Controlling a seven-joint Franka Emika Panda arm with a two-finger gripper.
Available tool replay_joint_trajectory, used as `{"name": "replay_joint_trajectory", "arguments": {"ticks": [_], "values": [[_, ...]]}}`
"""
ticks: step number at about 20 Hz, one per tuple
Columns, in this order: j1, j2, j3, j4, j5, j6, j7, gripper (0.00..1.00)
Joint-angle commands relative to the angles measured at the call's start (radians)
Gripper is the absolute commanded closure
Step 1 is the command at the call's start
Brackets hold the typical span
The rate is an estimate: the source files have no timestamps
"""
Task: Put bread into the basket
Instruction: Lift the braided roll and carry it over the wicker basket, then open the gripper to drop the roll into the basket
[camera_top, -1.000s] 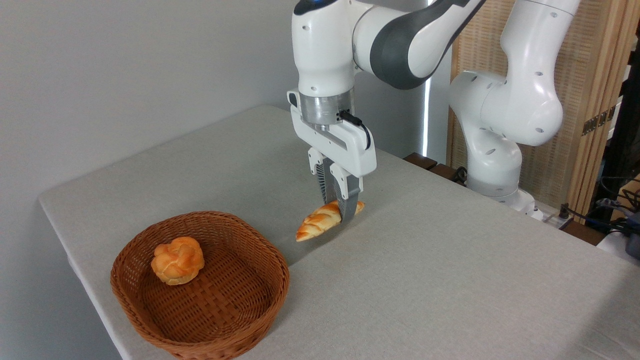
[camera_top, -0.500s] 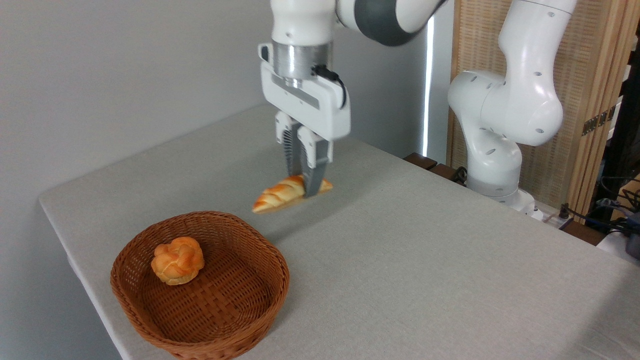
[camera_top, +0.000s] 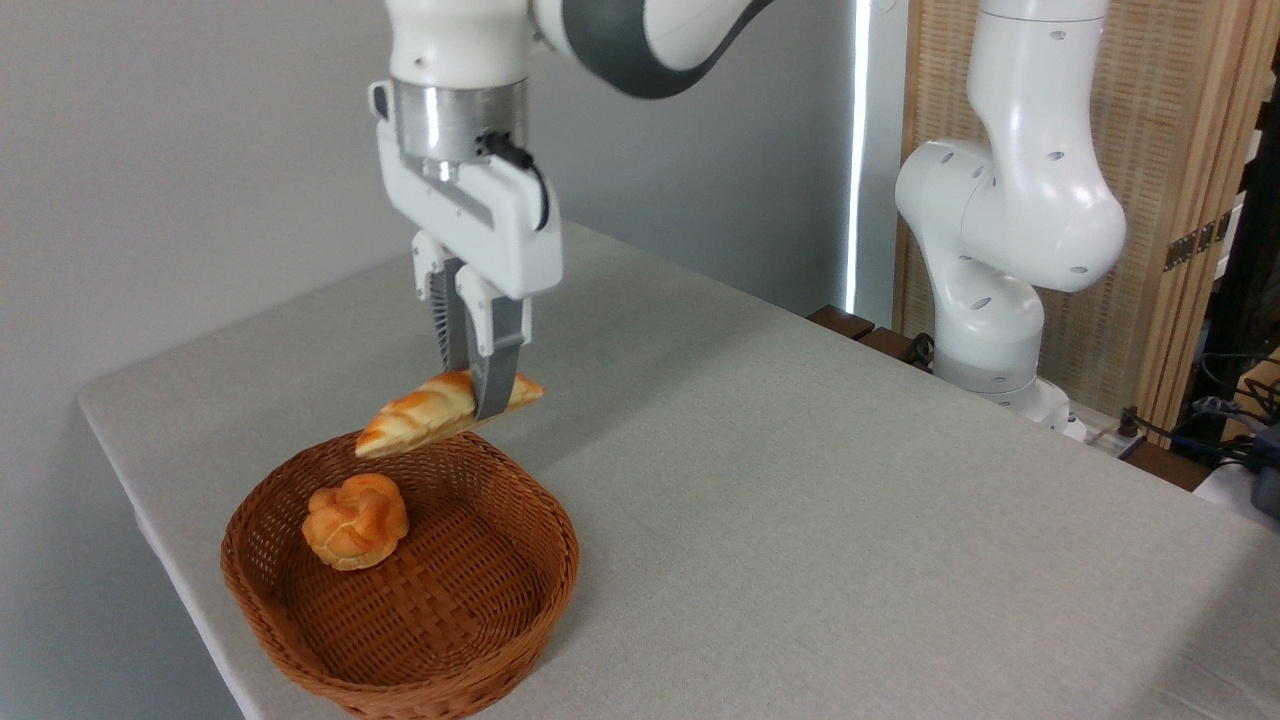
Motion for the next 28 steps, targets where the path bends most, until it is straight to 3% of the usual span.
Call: {"name": "replay_joint_trajectory", "arguments": {"ticks": [1,5,12,16,20,28], "values": [[-0.003,0.043,-0.001,0.039,-0.011,-0.013,-0.013,0.61],[-0.003,0.066,-0.001,0.037,-0.013,0.09,-0.003,0.61],[-0.003,0.098,-0.001,0.036,-0.002,0.15,0.007,0.55],[-0.003,0.106,-0.001,0.036,-0.001,0.161,0.007,0.35],[-0.003,0.106,-0.001,0.036,0.001,0.17,0.007,0.22],[-0.003,0.106,-0.001,0.036,0.001,0.171,0.007,0.05]]}}
